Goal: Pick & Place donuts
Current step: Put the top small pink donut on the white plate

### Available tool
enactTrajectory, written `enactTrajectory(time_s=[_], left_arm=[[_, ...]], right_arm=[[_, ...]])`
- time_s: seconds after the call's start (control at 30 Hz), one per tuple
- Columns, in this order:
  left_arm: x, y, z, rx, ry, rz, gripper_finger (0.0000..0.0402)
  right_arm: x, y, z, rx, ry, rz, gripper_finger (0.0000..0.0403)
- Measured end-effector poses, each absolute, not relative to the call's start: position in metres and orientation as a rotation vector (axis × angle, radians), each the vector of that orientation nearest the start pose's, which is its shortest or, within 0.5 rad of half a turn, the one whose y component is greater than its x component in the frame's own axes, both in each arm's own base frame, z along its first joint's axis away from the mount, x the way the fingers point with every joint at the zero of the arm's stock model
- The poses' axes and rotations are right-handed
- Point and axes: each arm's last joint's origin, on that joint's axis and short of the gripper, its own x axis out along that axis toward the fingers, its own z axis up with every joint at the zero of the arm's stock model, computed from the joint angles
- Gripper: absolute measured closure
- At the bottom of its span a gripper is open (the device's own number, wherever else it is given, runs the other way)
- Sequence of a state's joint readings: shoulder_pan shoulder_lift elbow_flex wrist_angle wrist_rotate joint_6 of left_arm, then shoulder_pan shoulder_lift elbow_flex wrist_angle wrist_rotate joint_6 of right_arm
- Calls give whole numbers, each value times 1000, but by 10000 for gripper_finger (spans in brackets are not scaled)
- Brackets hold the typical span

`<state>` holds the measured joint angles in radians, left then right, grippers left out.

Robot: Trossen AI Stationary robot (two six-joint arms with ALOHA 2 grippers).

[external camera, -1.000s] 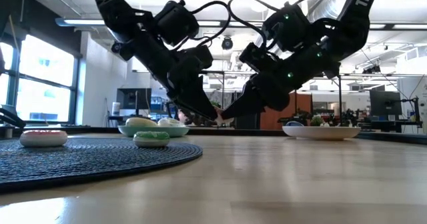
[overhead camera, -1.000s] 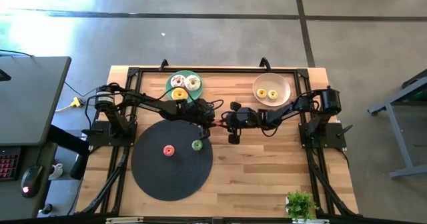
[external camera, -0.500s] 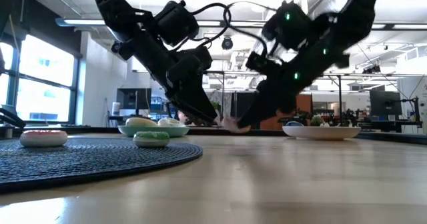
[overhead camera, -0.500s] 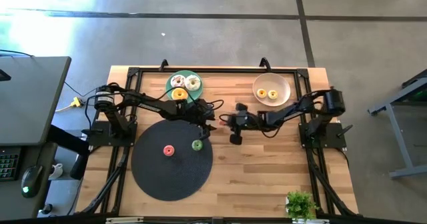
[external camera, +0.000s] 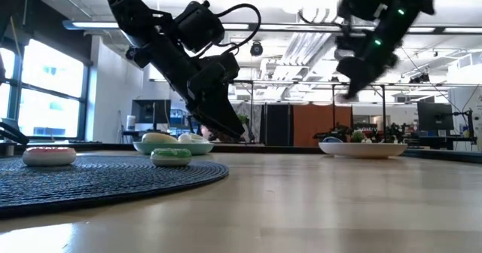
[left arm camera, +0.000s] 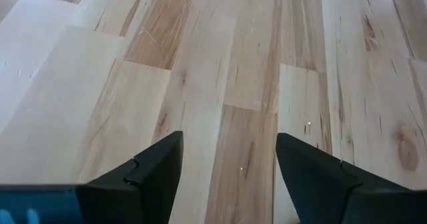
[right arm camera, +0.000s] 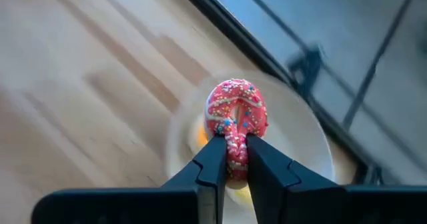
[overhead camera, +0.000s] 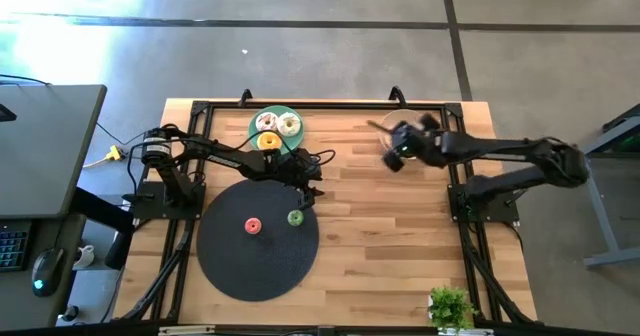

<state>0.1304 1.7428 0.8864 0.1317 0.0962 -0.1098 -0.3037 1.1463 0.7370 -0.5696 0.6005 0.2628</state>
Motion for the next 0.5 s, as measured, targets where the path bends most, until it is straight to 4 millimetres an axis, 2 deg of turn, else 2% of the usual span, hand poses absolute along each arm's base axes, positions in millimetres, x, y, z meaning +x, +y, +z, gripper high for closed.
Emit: enactTrajectory(time_s=[0.13, 0.23, 0.37, 0.5], left_arm=[[341, 42, 154, -179, 718, 70, 163], [341, 42, 154, -179, 714, 70, 163], [341, 42, 154, -179, 712, 69, 163], [341, 42, 154, -179, 712, 68, 163]], right_arm=[[171, -87, 200, 259, 829, -988, 357], [164, -87, 175, 283, 807, -955, 357], [161, -88, 159, 304, 733, -927, 357], [153, -90, 149, 294, 770, -952, 357]])
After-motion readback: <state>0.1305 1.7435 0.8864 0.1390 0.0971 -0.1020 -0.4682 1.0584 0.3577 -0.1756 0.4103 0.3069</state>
